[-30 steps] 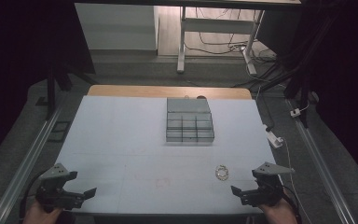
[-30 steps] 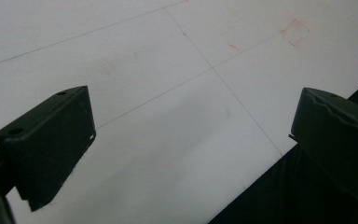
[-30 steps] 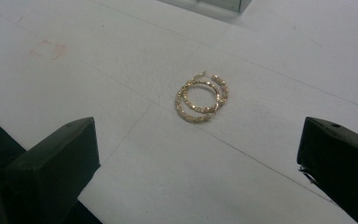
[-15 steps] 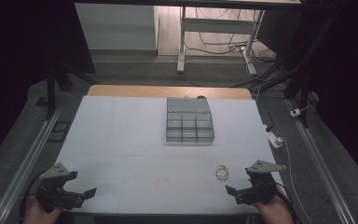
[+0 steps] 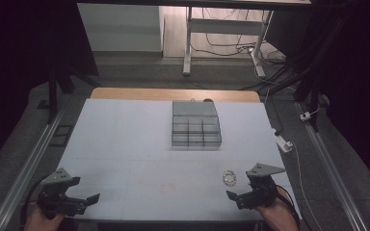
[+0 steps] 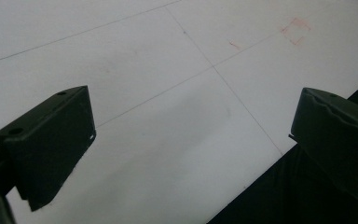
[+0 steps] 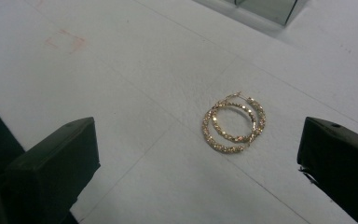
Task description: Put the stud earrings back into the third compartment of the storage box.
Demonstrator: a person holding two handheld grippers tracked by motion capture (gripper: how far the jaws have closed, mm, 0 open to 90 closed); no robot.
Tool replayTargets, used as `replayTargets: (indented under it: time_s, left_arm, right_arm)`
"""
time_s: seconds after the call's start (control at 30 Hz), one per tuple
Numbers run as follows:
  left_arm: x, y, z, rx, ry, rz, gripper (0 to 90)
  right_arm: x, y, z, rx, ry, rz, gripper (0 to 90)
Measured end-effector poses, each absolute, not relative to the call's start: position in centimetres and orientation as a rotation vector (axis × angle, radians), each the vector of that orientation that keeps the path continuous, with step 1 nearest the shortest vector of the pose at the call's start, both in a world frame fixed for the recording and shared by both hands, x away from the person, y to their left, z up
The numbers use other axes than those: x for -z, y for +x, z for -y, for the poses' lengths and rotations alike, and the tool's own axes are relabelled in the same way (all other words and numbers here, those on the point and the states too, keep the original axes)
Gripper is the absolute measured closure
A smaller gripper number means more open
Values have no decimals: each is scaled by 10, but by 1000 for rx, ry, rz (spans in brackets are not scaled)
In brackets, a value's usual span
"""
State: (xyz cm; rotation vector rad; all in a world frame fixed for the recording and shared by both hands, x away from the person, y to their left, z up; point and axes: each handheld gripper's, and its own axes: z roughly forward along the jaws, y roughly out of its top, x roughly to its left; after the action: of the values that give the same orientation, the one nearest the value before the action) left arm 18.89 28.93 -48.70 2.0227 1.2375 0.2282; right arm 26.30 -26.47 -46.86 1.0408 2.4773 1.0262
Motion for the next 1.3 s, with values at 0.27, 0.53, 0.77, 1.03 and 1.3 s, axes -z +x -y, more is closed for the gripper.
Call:
replayTargets:
  time_s: [0.27,0.53,0.77,1.03,1.3]
  left_arm:
    - [487,189,-290,-225,2022,-1241,0]
    - [487,190,-290,-221,2020,-1244,0]
    - [487,190,-291,-211,2013,-1245,0]
    - [488,190,-291,-209,2015,-1245,0]
    - [488,191,-291,-205,2014,-1245,0]
  right_arm:
    - [480,272,249,-943,966,-2537,0]
    - [490,279,239,-888,911,-2618,0]
    - [503,286,229,-828,849,-2719,0]
    - [511,290,226,-799,839,-2798,58]
    - [510,294,228,-766,846,-2797,234]
